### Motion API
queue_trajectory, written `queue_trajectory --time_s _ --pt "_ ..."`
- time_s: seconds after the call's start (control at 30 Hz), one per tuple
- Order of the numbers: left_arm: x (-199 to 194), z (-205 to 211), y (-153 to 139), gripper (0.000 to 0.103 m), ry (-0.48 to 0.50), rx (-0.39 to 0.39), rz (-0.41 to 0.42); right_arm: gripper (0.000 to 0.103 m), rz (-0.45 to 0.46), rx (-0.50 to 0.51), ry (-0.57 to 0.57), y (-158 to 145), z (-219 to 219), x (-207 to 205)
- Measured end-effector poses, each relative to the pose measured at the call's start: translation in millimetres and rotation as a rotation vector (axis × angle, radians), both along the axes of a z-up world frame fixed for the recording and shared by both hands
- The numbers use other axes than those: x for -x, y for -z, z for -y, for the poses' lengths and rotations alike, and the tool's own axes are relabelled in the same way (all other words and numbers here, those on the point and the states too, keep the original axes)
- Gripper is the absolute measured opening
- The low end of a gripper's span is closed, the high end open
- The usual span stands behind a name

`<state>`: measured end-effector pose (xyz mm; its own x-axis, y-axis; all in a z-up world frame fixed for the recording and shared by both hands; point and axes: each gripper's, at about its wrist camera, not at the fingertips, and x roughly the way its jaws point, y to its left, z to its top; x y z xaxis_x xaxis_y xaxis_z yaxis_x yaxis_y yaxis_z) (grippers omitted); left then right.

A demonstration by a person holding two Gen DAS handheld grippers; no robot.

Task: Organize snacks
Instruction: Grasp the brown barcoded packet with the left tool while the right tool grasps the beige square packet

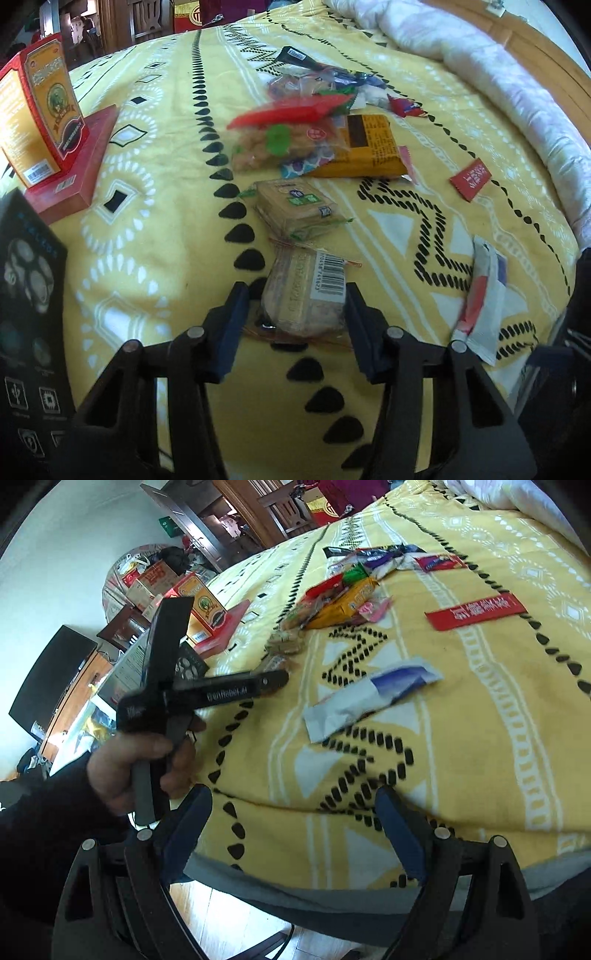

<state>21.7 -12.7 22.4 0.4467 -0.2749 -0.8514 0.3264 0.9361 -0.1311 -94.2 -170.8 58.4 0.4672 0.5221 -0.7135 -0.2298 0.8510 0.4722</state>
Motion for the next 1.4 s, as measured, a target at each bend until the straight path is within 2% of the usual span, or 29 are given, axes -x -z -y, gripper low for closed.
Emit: queue_trajectory --time_s 0.13,0.27,0.47,0.67,0.8,0.83,1.0,1.1,1.4 --pt "26.9 -13.6 -10.2 0.052 -0.023 0.004 0.003 0.092 0.045 -0.004 -0.006 -11.9 -7.2 -23.2" --pt "45.2 -27.1 -17.5 0.052 -0.050 -0.007 0.003 0.092 0.069 -0.002 -0.030 -15.4 -26.1 -66.6" --pt "53.2 -46.3 -29.5 0.052 -0.105 -0.010 0.019 0.092 0.039 0.031 -0.088 0.8 -73.4 -143.2" --pt "45.2 -62.6 -32.0 0.052 -0.156 0.001 0.018 0.091 -0.007 0.144 -0.095 29.2 -102.4 -190.9" --pt "45.3 -64.6 -31.5 0.052 -0.159 0.005 0.020 0.061 -0.007 0.163 -0.079 37.3 -98.6 -192.8" --pt "46.1 -63.5 -31.9 0.052 -0.157 0.006 0.022 0.046 -0.004 0.156 -0.073 36.6 -95.7 -191.4" --pt "49.5 -61.5 -38.8 0.052 -0.155 0.016 0.037 0.044 0.012 0.154 -0.080 29.1 -91.8 -177.9" --pt "53.2 -64.8 -49.3 0.052 -0.167 0.021 0.057 0.044 0.042 0.136 -0.074 14.5 -89.0 -165.7" --pt "64.4 -92.1 -114.3 0.052 -0.216 0.009 0.212 0.044 0.235 0.068 -0.056 -79.1 -92.0 -132.4"
